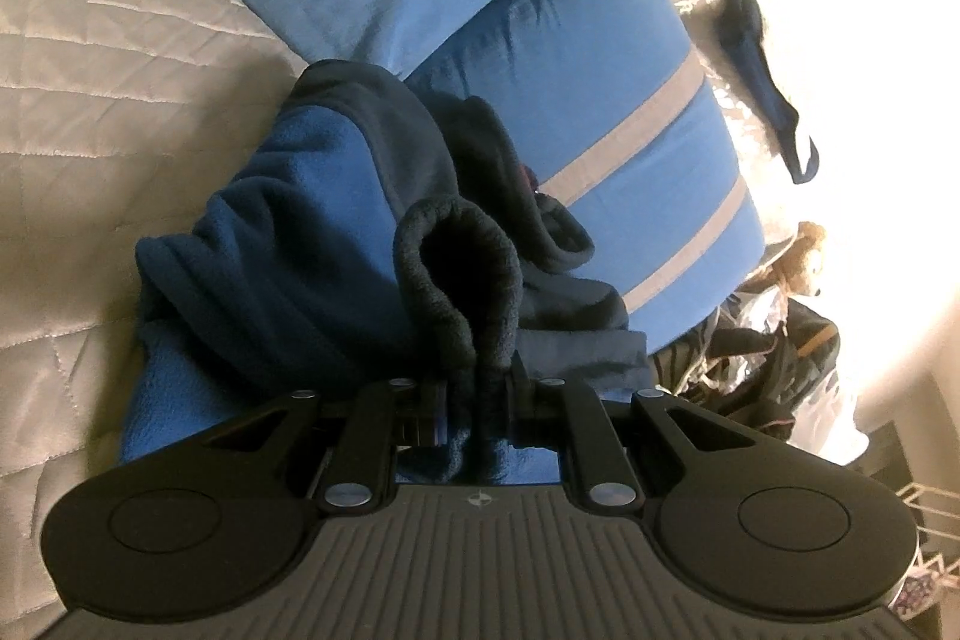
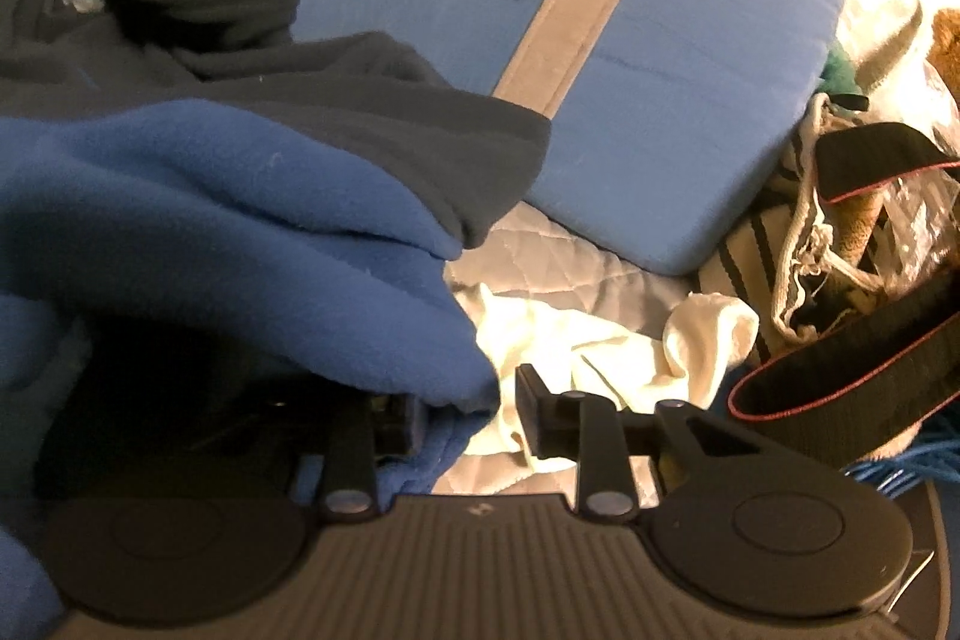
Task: Fold clothes
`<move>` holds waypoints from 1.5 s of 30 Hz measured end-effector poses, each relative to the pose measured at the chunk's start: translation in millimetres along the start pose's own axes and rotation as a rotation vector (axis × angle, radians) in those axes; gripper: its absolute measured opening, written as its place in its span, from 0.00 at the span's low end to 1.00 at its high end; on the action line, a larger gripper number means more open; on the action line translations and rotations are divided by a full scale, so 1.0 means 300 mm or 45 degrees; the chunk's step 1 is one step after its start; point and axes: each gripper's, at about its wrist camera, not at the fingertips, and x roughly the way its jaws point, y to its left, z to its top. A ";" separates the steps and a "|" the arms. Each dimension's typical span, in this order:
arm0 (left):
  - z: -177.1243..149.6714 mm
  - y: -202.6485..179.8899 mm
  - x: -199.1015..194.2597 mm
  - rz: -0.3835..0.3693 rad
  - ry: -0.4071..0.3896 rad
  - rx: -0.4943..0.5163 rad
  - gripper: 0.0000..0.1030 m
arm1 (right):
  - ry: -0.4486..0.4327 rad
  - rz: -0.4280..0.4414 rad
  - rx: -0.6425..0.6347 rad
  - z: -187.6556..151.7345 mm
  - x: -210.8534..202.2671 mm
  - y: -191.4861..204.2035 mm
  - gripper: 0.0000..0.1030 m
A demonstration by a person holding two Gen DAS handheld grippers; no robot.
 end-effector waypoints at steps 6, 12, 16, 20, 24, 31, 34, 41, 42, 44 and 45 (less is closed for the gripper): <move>-0.002 0.019 -0.024 -0.022 -0.003 -0.035 0.16 | -0.064 0.011 -0.008 -0.067 -0.113 -0.060 0.57; 0.003 0.004 -0.040 -0.095 -0.036 -0.043 0.16 | -0.127 0.095 0.121 -0.123 -0.181 -0.130 0.64; 0.001 -0.004 -0.035 -0.094 -0.052 -0.020 0.16 | -0.141 0.139 0.145 -0.122 -0.140 -0.132 0.64; -0.003 -0.011 -0.032 -0.098 -0.069 0.010 0.16 | -0.152 0.166 0.114 -0.090 -0.073 -0.085 0.64; -0.008 -0.020 -0.027 -0.097 -0.075 0.053 0.16 | -0.139 0.202 0.206 -0.065 -0.002 -0.095 0.29; -0.059 -0.031 -0.048 -0.043 -0.042 0.067 0.16 | -0.060 0.287 0.411 -0.095 0.064 -0.172 0.46; -0.110 -0.045 -0.046 0.040 -0.002 0.077 0.16 | -0.070 0.198 0.371 -0.093 0.007 -0.151 0.73; -0.142 0.010 -0.027 0.199 0.045 -0.014 0.16 | -0.205 0.116 0.387 -0.102 -0.250 -0.101 0.91; -0.139 0.013 -0.028 0.197 0.040 -0.020 0.16 | -0.226 0.136 0.386 -0.105 -0.280 -0.087 0.92; -0.138 0.019 -0.036 0.183 0.025 -0.040 0.16 | -0.261 0.168 0.372 -0.107 -0.336 -0.064 0.93; -0.138 0.022 -0.042 0.174 0.016 -0.051 0.16 | -0.273 0.184 0.360 -0.106 -0.361 -0.053 0.94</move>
